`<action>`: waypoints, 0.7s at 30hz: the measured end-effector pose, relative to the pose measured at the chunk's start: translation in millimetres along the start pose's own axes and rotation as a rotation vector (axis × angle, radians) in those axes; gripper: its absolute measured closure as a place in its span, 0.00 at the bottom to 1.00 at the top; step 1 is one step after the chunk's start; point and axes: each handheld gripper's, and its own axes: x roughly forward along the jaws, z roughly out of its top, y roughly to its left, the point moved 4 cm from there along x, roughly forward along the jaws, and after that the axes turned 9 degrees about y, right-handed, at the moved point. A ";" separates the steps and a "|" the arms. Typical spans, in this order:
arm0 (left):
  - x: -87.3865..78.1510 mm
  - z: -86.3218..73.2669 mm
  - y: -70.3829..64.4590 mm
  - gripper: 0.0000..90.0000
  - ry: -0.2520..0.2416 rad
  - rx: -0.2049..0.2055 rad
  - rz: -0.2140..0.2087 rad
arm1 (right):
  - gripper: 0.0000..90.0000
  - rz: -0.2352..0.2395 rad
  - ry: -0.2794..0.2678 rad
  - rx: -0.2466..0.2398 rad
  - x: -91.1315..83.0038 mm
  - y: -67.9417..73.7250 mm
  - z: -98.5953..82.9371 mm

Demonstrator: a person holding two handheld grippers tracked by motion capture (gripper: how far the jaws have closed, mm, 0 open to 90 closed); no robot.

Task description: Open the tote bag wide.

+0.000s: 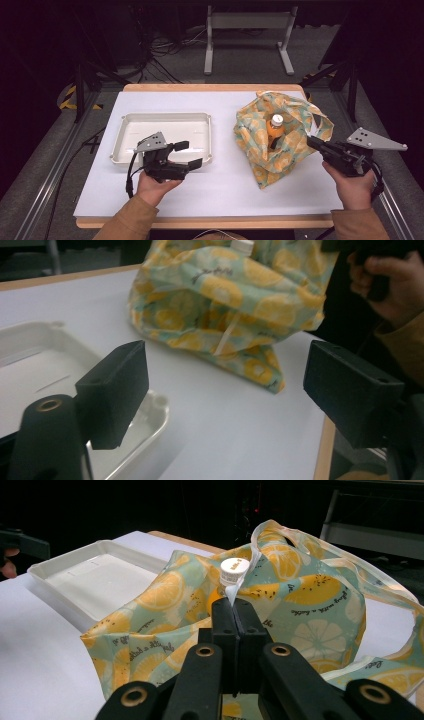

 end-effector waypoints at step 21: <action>86.4 37.4 -4.1 0.02 0.019 0.020 -0.063 | 0.98 -0.006 0.007 -0.056 3.4 6.2 -2.7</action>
